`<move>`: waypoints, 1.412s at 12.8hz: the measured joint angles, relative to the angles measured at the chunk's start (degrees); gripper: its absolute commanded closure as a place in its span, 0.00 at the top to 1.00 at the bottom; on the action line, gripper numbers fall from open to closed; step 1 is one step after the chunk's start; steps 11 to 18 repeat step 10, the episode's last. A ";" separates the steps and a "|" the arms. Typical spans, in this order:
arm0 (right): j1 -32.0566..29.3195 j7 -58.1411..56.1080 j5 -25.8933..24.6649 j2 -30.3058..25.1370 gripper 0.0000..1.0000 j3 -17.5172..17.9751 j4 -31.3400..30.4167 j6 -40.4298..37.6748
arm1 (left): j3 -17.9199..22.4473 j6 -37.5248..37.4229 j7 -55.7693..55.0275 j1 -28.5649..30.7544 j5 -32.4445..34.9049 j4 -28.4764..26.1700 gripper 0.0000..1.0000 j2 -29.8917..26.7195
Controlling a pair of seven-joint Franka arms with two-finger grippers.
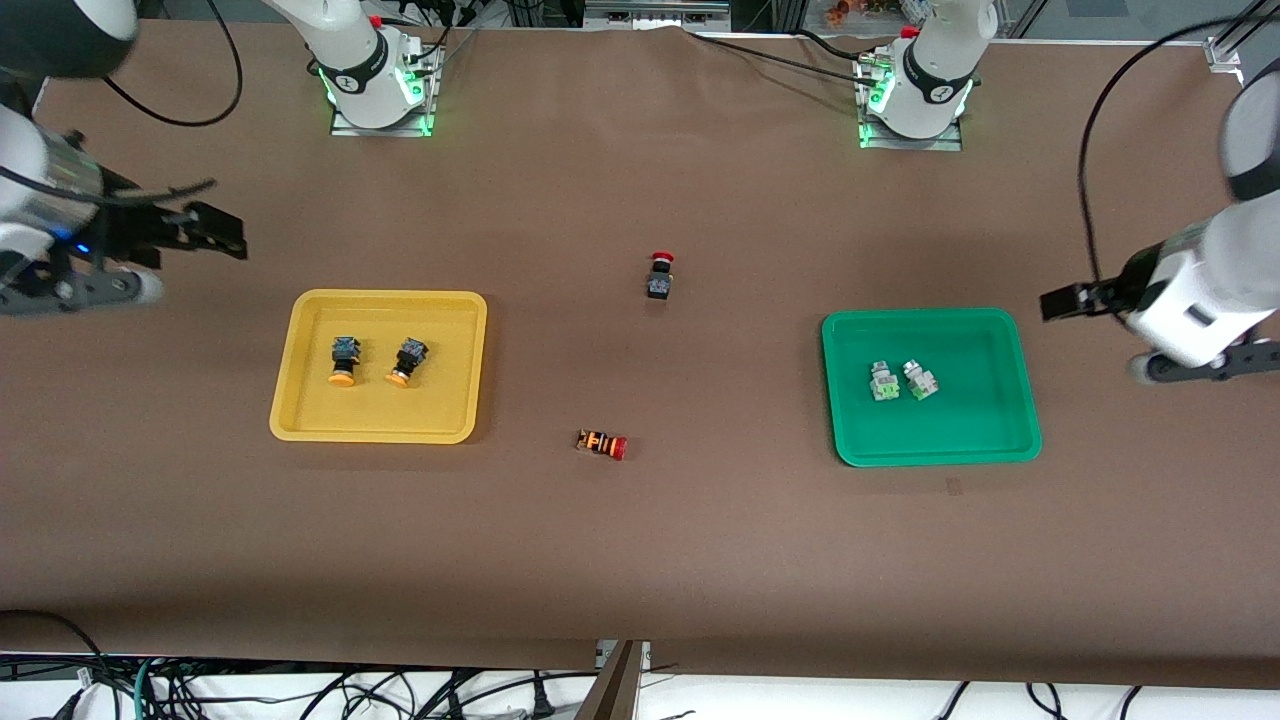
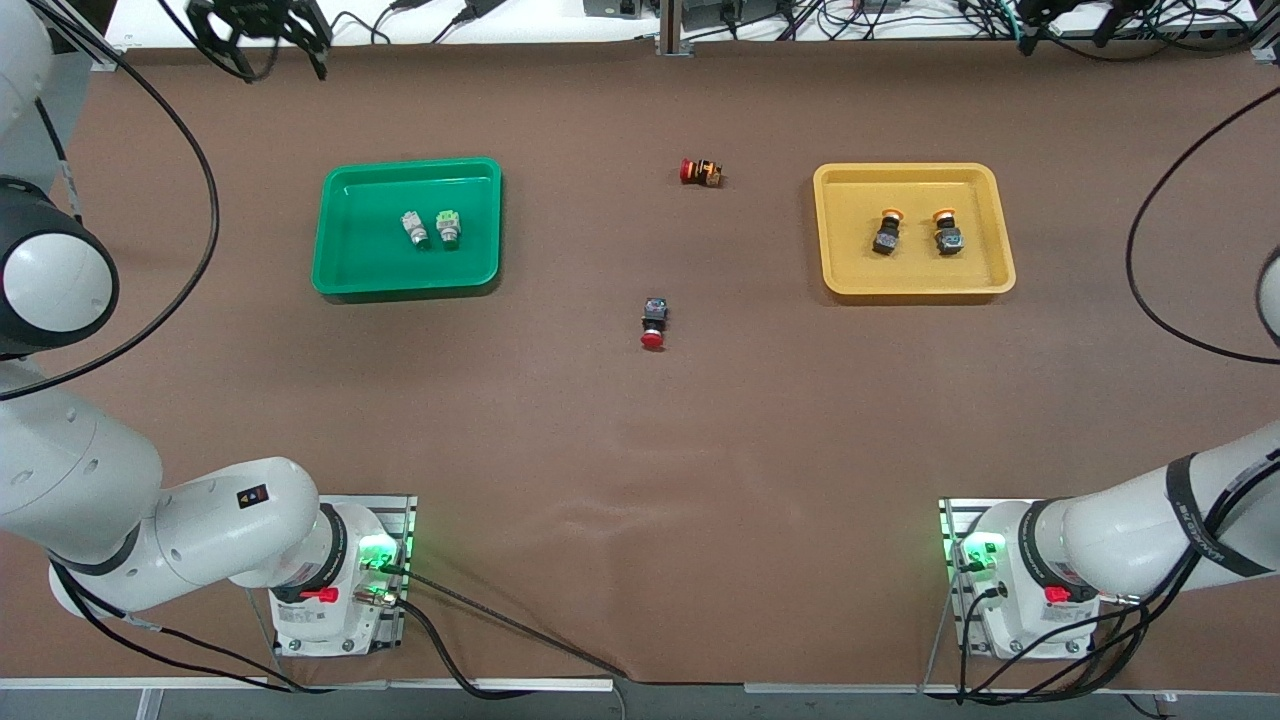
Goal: Place green and yellow buttons in trays
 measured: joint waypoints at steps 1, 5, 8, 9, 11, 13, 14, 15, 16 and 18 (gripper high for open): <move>-1.56 -0.29 -0.02 -2.46 1.00 0.99 -1.75 0.11 | 0.14 -1.74 1.97 0.17 -0.79 3.25 1.00 -0.15; -2.71 -0.28 -0.02 -5.13 1.00 3.04 -4.94 0.39 | 14.76 0.28 10.46 -9.63 -6.08 1.61 1.00 -5.12; -2.75 -0.28 -0.02 -4.75 1.00 3.13 -4.97 0.42 | 31.18 9.62 12.87 -24.28 -8.01 -11.08 1.00 -12.81; -2.75 -0.28 -0.02 -4.68 1.00 3.13 -4.97 0.43 | 32.04 10.41 13.60 -24.96 -8.01 -13.23 1.00 -14.45; -2.75 -0.28 -0.02 -4.57 1.00 3.13 -4.97 0.47 | 32.14 10.91 13.89 -24.96 -8.01 -14.24 1.00 -15.46; -2.75 -0.28 -0.02 -4.57 1.00 3.13 -4.97 0.47 | 32.14 10.91 13.89 -24.96 -8.01 -14.24 1.00 -15.46; -2.75 -0.28 -0.02 -4.57 1.00 3.13 -4.97 0.47 | 32.14 10.91 13.89 -24.96 -8.01 -14.24 1.00 -15.46; -2.75 -0.28 -0.02 -4.57 1.00 3.13 -4.97 0.47 | 32.14 10.91 13.89 -24.96 -8.01 -14.24 1.00 -15.46; -2.75 -0.28 -0.02 -4.57 1.00 3.13 -4.97 0.47 | 32.14 10.91 13.89 -24.96 -8.01 -14.24 1.00 -15.46; -2.75 -0.28 -0.02 -4.57 1.00 3.13 -4.97 0.47 | 32.14 10.91 13.89 -24.96 -8.01 -14.24 1.00 -15.46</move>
